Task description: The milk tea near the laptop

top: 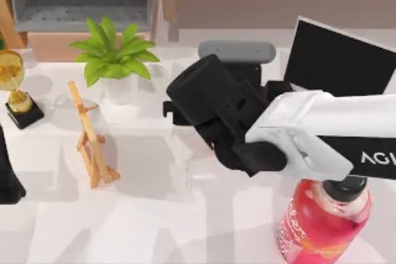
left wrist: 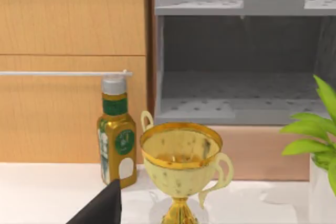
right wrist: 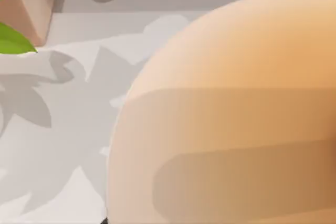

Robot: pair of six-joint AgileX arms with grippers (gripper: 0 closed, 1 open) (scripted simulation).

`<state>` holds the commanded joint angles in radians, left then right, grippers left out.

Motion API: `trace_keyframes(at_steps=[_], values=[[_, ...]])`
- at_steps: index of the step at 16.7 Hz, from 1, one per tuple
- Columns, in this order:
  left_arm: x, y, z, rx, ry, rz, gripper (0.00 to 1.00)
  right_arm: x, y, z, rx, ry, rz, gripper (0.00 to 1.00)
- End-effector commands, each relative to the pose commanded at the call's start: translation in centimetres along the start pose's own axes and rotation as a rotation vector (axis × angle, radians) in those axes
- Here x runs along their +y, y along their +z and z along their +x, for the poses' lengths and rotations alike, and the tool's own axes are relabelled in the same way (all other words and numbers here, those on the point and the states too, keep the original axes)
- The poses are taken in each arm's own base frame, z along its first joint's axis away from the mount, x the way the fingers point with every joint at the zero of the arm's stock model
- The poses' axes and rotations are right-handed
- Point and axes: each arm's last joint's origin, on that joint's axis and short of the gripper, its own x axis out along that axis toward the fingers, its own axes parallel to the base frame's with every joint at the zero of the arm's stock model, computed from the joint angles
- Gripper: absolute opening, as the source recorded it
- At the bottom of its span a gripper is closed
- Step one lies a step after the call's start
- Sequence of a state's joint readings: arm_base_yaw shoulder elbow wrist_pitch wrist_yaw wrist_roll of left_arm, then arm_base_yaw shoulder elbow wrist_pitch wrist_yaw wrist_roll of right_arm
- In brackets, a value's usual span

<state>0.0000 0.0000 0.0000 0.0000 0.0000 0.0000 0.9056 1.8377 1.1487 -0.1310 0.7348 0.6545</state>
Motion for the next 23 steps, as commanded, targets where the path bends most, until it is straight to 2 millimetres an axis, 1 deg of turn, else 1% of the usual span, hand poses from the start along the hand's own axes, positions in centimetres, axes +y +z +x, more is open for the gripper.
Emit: trace_keyframes(at_steps=[2,4,7,9,12,17,20,23], values=[[0.0,0.0,0.0,0.0,0.0,0.0,1.0,-1.0,1.8,-0.3,-0.022,0.012,0.028,0.0],[0.0,0.0,0.0,0.0,0.0,0.0,1.0,-2.9,3.4,-0.3,-0.027,0.017,0.04,0.0],[0.0,0.0,0.0,0.0,0.0,0.0,1.0,-6.9,5.0,-0.2,-0.011,0.014,0.034,0.0],[0.0,0.0,0.0,0.0,0.0,0.0,1.0,-10.0,5.5,0.0,0.011,0.009,0.021,0.0],[0.0,0.0,0.0,0.0,0.0,0.0,1.0,-14.8,5.4,0.1,0.053,0.003,-0.003,0.0],[0.0,0.0,0.0,0.0,0.0,0.0,1.0,-22.2,4.1,0.0,0.109,0.005,-0.031,0.0],[0.0,0.0,0.0,0.0,0.0,0.0,1.0,-25.8,3.3,-0.2,0.115,0.008,-0.035,0.0],[0.0,0.0,0.0,0.0,0.0,0.0,1.0,-28.6,3.1,-0.2,0.09,0.003,-0.034,0.0]])
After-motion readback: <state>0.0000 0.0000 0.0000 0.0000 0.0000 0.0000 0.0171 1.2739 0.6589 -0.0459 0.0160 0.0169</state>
